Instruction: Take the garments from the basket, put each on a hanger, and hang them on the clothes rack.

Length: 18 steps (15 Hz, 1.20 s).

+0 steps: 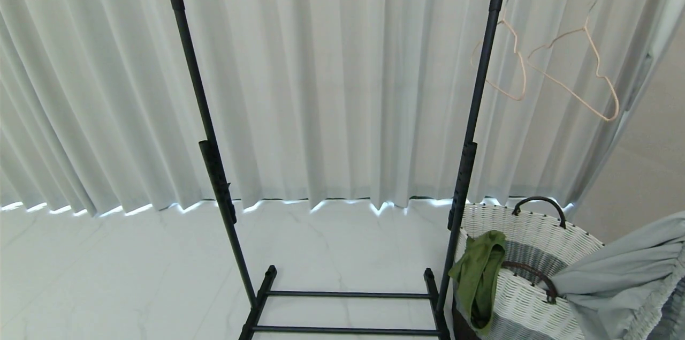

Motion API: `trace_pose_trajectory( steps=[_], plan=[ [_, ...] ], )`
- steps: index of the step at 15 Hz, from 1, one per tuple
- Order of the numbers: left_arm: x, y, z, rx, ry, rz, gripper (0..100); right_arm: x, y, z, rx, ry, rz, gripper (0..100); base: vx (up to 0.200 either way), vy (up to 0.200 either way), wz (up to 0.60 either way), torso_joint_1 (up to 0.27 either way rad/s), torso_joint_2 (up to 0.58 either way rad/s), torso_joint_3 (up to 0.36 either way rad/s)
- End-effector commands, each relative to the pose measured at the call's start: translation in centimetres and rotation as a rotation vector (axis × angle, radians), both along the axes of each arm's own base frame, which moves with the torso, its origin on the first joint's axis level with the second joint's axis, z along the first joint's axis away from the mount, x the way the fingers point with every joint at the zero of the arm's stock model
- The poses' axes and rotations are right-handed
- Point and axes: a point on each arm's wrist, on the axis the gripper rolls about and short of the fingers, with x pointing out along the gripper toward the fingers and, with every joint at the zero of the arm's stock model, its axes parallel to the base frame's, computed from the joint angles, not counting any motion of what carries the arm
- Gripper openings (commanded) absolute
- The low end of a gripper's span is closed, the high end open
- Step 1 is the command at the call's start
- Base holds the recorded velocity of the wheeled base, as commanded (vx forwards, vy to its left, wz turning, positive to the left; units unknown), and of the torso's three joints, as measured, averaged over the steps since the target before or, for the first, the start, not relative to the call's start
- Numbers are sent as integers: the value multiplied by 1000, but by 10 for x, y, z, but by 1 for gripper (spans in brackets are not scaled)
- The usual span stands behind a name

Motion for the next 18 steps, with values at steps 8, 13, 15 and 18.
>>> trace_pose_trajectory(
  steps=[8,13,15,18],
  plan=[
    [0,0,0,88,6,-12,0,-3,37,10,116,-55,216,0,-25,0,0,0,1,0],
    [0,0,0,113,7,-13,0,-4,40,13,118,-69,240,0,0,0,0,0,0,0],
    [0,0,0,113,7,-13,100,-5,40,13,118,-67,239,0,0,0,0,0,0,0],
    [0,0,0,113,7,-14,100,-5,40,13,117,-70,241,0,0,0,0,0,0,0]
  ],
)
